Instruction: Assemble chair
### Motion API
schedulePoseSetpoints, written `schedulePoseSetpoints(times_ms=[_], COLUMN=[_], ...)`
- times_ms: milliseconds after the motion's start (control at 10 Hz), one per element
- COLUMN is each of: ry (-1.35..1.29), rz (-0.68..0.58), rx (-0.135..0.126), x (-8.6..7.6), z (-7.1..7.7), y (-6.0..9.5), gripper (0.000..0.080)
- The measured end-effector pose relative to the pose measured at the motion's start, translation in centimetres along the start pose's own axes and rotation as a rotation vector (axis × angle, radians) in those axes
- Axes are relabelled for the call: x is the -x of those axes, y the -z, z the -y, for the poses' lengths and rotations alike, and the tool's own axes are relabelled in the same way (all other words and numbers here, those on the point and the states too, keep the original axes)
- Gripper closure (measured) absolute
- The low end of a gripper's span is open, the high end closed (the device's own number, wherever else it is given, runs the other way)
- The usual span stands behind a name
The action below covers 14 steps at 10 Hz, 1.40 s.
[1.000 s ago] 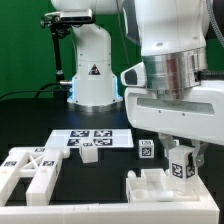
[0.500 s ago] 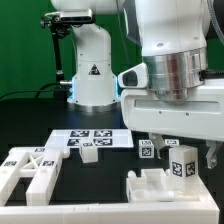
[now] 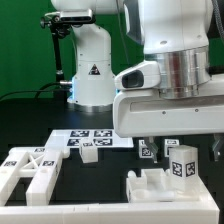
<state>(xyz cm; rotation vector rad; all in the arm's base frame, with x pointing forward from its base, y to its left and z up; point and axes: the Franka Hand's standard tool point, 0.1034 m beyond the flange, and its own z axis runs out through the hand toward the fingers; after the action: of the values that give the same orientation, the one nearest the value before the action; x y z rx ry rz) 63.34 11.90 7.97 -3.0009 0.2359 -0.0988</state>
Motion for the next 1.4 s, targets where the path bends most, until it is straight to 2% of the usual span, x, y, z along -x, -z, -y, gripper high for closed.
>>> schedulePoseSetpoints(times_ms=[200,400,700,800,900,1000,1300,1400], ry=[0.185,0.339,0.393,0.393,0.393,0.379,0.337,0.147], rz=[-0.007,-0.006,-0.003,-0.002,-0.002,-0.003,-0.003,-0.006], rx=[0.029,0.044,0.046,0.046,0.047,0.046,0.043,0.019], x=[0.0,0.16,0.25,0.26,0.26,0.25,0.24,0.07], z=[0.18,-0.09,-0.21,-0.21,-0.22,-0.24,-0.23,-0.24], y=[0.0,-0.2,-0.29,-0.3,-0.31,-0.3,-0.33,-0.35], gripper=[0.0151,0.0151,0.0178,0.0356,0.0356,0.0516,0.0514,0.0514])
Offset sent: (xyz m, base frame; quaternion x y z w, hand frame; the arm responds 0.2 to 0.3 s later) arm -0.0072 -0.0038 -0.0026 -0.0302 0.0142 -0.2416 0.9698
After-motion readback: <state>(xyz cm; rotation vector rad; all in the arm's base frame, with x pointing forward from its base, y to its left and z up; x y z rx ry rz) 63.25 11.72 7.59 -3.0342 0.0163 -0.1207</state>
